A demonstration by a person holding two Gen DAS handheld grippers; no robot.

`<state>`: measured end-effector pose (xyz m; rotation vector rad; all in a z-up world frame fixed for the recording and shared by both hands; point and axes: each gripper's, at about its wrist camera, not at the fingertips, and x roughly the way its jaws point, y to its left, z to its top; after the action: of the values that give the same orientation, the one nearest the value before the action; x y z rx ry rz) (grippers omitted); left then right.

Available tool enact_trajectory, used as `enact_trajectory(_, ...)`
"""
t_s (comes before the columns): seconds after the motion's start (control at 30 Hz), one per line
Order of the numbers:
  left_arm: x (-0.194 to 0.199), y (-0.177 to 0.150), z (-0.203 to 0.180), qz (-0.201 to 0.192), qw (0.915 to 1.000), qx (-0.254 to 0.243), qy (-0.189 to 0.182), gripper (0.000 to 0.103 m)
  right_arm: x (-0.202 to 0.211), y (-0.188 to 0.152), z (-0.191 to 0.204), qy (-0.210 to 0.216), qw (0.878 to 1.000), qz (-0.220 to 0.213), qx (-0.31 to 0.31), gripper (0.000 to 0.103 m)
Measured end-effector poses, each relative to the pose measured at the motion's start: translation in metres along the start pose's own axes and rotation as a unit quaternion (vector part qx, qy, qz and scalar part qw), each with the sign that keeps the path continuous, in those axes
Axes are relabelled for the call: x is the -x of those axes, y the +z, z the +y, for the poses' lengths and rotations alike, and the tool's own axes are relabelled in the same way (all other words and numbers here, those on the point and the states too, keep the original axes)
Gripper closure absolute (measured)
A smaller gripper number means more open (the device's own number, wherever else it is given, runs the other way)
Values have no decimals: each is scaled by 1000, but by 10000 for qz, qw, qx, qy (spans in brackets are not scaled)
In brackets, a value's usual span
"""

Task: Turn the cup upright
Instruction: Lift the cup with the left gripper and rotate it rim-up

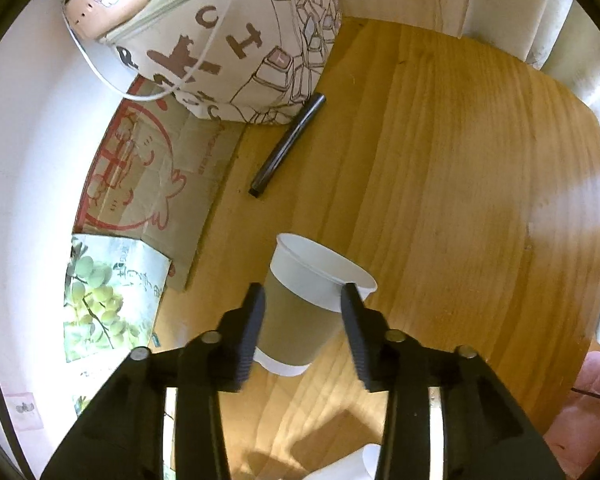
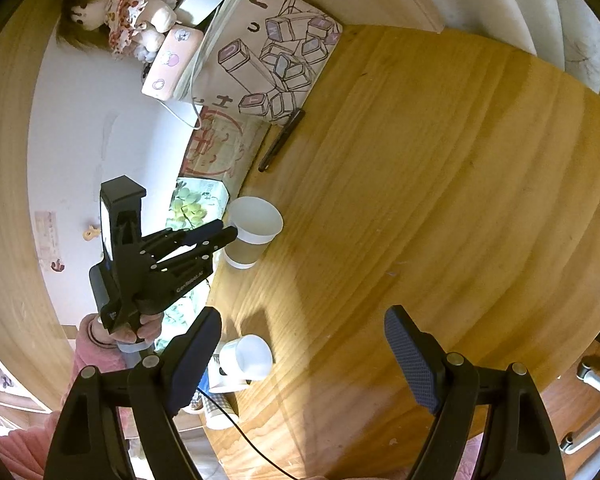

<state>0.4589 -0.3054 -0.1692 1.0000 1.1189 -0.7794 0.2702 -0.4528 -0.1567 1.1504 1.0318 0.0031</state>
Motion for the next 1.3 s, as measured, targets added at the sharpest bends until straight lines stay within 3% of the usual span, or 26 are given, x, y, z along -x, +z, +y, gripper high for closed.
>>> enact_trajectory(0.07, 0, 0, 1, 4, 10000, -21, -10, 44, -1, 0, 0, -34, 10000, 6, -1, 19)
enact_trajectory(0.13, -2, 0, 2, 7, 10000, -54, -51, 41, -2, 1, -1, -53, 10000, 20, -5, 19)
enact_trajectory(0.37, -16, -2, 2, 229, 9991, -251, -234, 38, -9, 4, -1, -56, 10000, -8, 58, 19)
enact_trajectory(0.6, -31, -3, 1, 361, 9982, -343, -319, 37, -20, 5, 10, -7, 9980, -257, 571, 19)
enact_trajectory(0.93, -38, 5, 13, 273, 9978, -299, -526, 35, -45, 2, 19, -13, 9895, -607, 1311, 19)
enact_trajectory(1.3, -58, 16, 33, 214, 9975, -22, -668, 29, -60, -1, 27, -277, 9813, -629, 1798, 19)
